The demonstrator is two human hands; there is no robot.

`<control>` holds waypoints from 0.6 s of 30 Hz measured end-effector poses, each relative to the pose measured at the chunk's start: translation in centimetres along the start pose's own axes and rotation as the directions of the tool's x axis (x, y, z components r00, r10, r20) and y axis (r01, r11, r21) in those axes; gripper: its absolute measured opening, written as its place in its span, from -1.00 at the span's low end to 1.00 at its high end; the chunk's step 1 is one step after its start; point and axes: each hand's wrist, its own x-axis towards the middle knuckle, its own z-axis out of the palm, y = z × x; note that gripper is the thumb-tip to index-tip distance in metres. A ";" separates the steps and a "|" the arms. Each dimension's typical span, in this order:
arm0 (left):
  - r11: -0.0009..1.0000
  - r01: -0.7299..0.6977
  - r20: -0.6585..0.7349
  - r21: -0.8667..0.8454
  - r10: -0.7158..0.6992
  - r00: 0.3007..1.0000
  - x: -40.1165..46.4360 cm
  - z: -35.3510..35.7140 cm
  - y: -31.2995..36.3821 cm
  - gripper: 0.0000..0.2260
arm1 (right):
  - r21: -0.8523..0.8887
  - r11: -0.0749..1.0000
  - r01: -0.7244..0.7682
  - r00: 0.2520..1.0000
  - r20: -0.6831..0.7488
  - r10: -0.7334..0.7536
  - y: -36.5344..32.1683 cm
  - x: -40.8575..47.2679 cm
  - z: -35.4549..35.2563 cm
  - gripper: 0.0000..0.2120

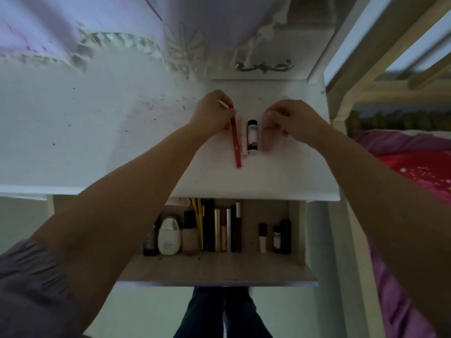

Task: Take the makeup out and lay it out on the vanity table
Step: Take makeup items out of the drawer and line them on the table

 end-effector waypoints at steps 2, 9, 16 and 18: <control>0.999 0.004 -0.045 -0.033 -0.005 0.999 0.3 0.8 0.0 -0.90 | 0.022 1.000 -0.005 0.999 -0.046 0.006 0.0 0.2 0.8 -0.79; 0.998 0.006 -0.061 -0.062 -0.010 0.998 -1.6 0.9 -1.3 -0.80 | 0.162 0.982 -0.099 0.989 -0.097 0.115 0.1 -1.6 1.5 -0.69; 0.952 -0.297 -0.057 0.071 0.301 0.952 -14.3 1.7 -6.9 -0.94 | 0.007 0.989 0.146 0.965 -0.221 -0.141 0.2 -14.1 4.2 -0.86; 0.927 -0.315 0.124 0.201 0.295 0.947 -17.0 4.0 -10.4 -0.89 | -0.073 0.994 0.080 0.997 -0.008 -0.081 2.0 -17.0 8.1 -0.82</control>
